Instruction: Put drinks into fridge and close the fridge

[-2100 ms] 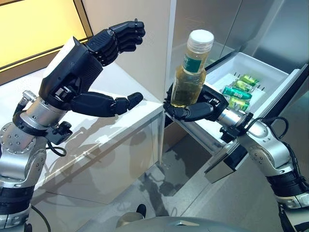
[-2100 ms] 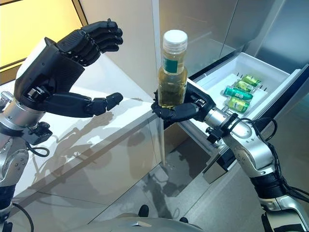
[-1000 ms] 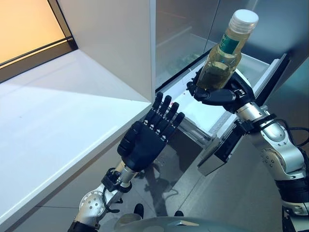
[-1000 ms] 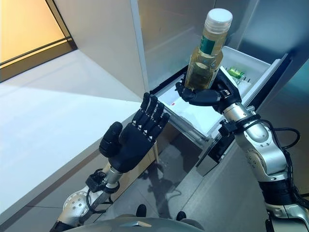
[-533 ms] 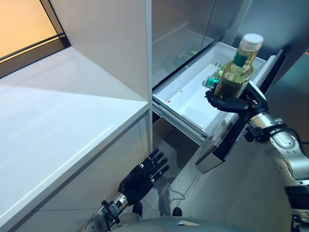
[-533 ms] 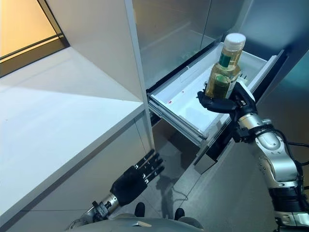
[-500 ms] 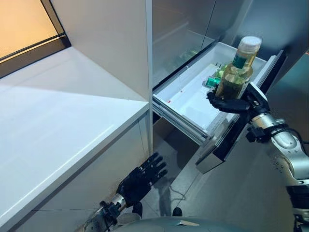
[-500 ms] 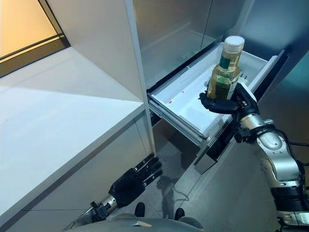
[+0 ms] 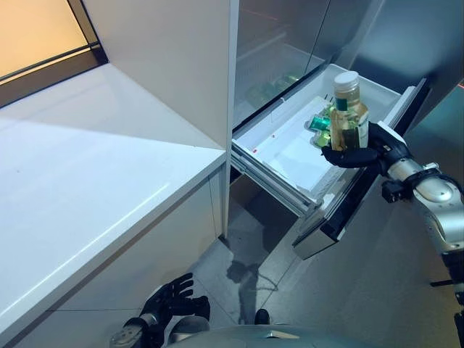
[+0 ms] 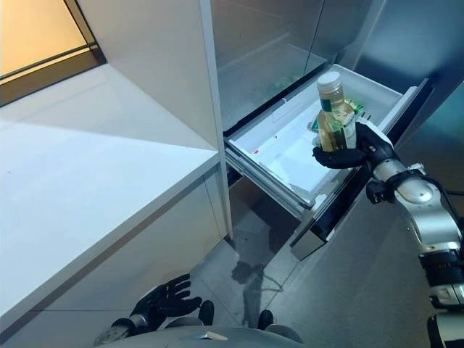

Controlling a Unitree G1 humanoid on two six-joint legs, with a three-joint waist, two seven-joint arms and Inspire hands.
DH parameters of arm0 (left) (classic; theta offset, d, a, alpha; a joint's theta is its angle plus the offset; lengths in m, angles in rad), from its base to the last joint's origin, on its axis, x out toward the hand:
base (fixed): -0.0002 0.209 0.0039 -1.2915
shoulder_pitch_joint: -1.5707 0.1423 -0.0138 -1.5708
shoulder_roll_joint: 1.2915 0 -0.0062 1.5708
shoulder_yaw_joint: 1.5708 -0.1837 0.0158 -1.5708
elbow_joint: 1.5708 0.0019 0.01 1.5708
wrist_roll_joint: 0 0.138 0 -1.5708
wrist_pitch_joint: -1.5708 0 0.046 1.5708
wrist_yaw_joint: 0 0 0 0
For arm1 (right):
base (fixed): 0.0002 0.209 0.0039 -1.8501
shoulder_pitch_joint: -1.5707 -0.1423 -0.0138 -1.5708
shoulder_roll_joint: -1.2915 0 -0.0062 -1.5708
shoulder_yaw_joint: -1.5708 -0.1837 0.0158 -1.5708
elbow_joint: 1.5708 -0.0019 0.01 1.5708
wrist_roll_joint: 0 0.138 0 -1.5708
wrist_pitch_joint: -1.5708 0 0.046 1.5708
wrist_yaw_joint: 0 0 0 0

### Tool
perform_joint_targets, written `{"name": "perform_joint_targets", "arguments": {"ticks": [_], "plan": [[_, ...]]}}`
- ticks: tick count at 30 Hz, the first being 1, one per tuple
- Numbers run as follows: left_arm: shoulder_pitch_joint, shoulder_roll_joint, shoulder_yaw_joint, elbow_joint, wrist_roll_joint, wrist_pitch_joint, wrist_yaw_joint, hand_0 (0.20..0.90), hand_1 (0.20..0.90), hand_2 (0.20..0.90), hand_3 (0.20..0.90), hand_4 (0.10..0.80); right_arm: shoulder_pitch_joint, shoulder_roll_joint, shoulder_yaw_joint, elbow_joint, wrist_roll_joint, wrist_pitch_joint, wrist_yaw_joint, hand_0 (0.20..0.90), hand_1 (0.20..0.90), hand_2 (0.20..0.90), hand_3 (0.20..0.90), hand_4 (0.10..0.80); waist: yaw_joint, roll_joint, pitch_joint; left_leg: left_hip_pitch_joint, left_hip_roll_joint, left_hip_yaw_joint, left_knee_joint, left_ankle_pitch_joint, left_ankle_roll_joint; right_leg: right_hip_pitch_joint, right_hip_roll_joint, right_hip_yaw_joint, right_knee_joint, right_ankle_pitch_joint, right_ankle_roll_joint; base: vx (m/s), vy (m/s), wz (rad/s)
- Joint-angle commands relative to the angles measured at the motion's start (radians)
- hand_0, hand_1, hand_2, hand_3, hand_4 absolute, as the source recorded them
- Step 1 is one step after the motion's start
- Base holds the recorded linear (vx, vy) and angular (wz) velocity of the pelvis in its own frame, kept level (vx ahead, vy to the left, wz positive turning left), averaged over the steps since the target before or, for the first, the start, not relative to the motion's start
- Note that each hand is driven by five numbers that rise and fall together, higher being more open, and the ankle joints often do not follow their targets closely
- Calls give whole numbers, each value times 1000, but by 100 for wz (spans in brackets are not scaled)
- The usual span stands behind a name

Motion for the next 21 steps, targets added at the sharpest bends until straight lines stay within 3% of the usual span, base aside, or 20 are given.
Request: {"name": "perform_joint_targets", "arguments": {"ticks": [1,13,21], "plan": [[15,48,5,12,41,-83,28,900,900,900,900,800,-295,-91,-21,-31,9,-146,-3,300,300,300,200,100,65,-67,-69,-3,-61,53,11,-61,58,-25,32,-5,23,38,13,92,-41,4],[31,109,59,53,74,-66,85,900,900,900,900,800,-510,-131,199,211,-47,-34,7,300,300,300,200,100,165,-135,0,-53,-57,-11,19,-50,61,-47,47,-37,24,50,11,45,-63,9],[19,126,55,59,68,-66,110,900,900,900,900,800,-607,-113,308,453,-57,131,-4,300,300,300,200,100,209,-155,43,-84,-55,-41,24,-41,60,-63,50,-58,29,55,7,24,-33,8]]}}
